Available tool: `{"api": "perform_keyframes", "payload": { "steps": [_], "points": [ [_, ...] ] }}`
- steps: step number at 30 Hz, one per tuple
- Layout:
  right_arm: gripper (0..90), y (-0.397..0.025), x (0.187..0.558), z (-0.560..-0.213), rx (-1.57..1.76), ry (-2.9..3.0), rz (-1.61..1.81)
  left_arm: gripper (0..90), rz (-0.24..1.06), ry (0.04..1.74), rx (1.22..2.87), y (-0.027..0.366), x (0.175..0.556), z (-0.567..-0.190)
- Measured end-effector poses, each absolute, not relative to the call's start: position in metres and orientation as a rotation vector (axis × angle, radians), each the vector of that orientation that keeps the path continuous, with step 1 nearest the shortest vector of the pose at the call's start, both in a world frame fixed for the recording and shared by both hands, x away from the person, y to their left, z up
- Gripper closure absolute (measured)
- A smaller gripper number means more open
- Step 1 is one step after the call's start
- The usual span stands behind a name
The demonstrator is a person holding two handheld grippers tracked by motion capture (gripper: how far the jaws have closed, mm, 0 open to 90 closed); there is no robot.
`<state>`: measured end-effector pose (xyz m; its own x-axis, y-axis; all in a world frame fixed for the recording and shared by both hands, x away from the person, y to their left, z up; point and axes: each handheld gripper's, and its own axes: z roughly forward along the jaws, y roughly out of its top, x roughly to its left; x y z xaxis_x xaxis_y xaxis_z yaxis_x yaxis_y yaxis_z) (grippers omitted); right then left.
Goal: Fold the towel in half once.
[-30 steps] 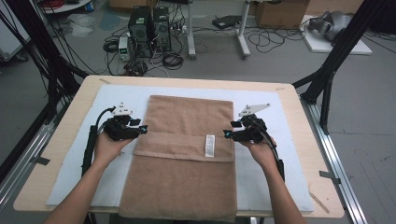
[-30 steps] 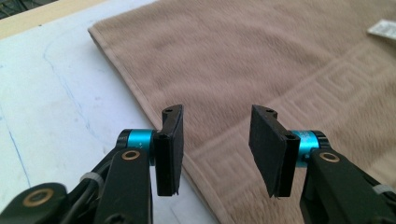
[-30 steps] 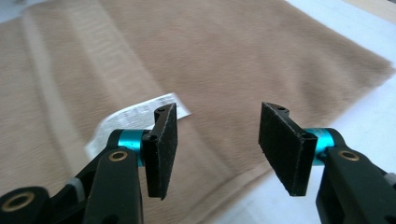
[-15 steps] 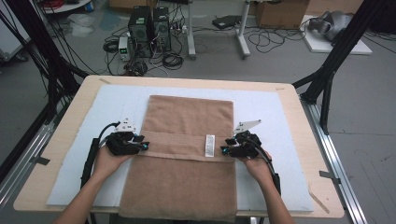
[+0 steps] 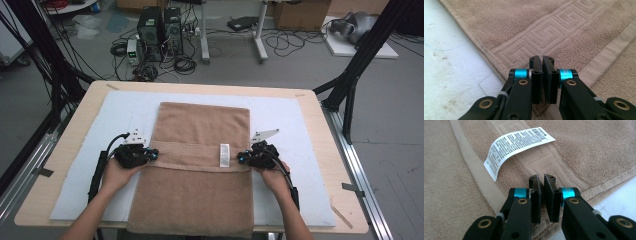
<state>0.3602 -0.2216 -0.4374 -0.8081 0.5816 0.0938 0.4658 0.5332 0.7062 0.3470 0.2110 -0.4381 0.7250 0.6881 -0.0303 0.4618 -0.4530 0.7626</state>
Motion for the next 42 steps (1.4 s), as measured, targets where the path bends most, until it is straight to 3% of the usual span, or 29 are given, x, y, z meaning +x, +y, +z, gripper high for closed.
{"api": "perform_keyframes", "payload": {
  "steps": [16, 21, 26, 28, 30, 35, 42],
  "points": [
    [85.1, -0.225, 0.346, -0.399, 0.795, 2.582, 1.189, 87.1, 0.411, 0.8, 2.061, 0.218, 0.326, -0.397],
    [85.1, -0.227, 0.324, -0.378, 0.724, 2.58, 1.209, 87.2, 0.421, 0.744, 2.055, 0.222, 0.301, -0.373],
    [84.4, -0.229, 0.286, -0.354, 0.603, 2.618, 1.235, 87.2, 0.344, 0.689, 2.074, 0.228, 0.253, -0.354],
    [79.5, -0.233, 0.271, -0.348, 0.557, 2.664, 1.272, 82.1, 0.337, 0.638, 2.088, 0.23, 0.232, -0.352],
    [73.3, -0.236, 0.261, -0.347, 0.55, 2.663, 1.298, 66.7, 0.351, 0.656, 2.086, 0.233, 0.225, -0.353],
    [60.4, -0.24, 0.272, -0.364, 0.637, 2.661, 1.272, 62.0, 0.415, 0.679, 2.085, 0.234, 0.238, -0.367],
    [51.6, -0.244, 0.312, -0.397, 0.817, 2.593, 1.194, 53.1, 0.426, 0.82, 2.06, 0.228, 0.282, -0.399]
  ]
}}
